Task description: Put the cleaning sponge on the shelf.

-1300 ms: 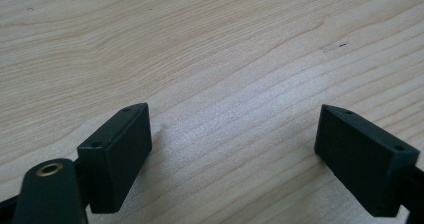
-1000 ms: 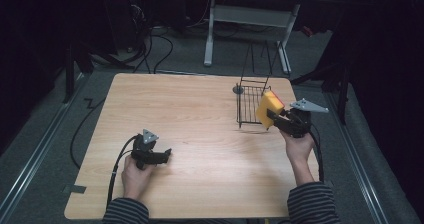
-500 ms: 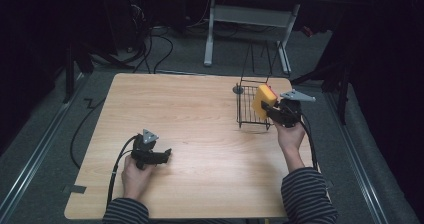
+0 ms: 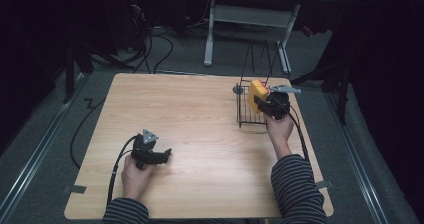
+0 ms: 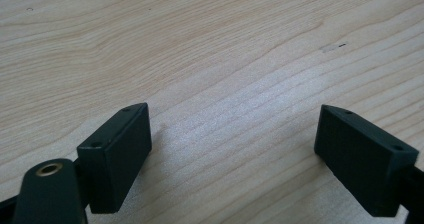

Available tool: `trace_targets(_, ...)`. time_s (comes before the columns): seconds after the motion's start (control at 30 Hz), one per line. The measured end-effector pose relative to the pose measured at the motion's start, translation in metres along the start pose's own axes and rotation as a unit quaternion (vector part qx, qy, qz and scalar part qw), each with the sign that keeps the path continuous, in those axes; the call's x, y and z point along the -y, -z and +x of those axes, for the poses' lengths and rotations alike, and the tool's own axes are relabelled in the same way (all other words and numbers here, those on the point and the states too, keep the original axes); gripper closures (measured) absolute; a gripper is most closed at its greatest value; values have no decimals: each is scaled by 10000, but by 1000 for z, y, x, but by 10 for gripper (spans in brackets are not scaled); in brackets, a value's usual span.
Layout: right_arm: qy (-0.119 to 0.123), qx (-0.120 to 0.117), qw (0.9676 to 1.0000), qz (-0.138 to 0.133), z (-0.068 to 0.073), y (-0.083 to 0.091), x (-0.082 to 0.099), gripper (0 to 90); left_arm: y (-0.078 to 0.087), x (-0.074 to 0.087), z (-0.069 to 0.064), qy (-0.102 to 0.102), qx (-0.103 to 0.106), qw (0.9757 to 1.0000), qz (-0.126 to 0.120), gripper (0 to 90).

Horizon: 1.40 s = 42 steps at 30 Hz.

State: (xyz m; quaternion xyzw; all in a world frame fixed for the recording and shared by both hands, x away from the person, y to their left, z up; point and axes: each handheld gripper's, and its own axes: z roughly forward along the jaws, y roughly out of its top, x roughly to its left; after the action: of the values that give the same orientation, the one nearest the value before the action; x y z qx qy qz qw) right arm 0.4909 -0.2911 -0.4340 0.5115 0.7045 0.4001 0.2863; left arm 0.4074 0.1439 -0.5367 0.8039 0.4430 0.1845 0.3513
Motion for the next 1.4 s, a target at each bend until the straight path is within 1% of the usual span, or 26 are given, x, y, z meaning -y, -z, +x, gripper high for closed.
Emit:
trace_targets(0.03,-34,31,10000,20,1,-3,0,604,0,0,0,1,-1,10000,-1,157)
trace_targets(0.17,83,144,9998,76,2,-11,1,603,0,0,0,2,-1,10000,-1,157)
trace_targets(0.27,128,182,9996,149,4,-17,3,602,0,0,0,1,-1,10000,0,157)
trace_targets(0.33,134,206,9995,207,3,-21,6,603,0,0,0,1,-2,10000,-2,157)
trace_targets(0.4,62,223,9995,232,1,-23,7,603,0,0,0,2,-1,10000,-1,157)
trace_targets(0.53,-129,187,9995,219,-4,-27,8,603,0,0,0,0,0,10000,-1,157)
trace_targets(0.6,-170,192,9995,205,-5,-30,9,603,0,0,0,1,-1,10000,-1,157)
trace_targets(0.67,-165,214,9993,251,-5,-32,10,603,0,0,0,0,-1,10000,-1,157)
trace_targets(0.77,-190,189,9994,216,-6,-34,11,603,0,0,0,0,-2,10000,0,157)
trace_targets(0.9,-108,157,9996,231,-7,-35,12,599,0,0,0,1,-3,10000,-3,157)
trace_targets(1.0,-102,137,9994,285,-7,-35,12,596,0,0,0,1,-2,10000,-1,157)
trace_targets(1.17,-81,142,9994,296,-6,-34,12,593,0,0,0,2,-2,10000,-2,157)
trace_targets(1.27,-64,148,9994,321,-6,-35,12,573,0,0,0,2,-3,10000,-3,157)
trace_targets(1.4,-127,153,9991,373,-8,-35,13,480,0,0,0,1,-2,10000,-1,157)
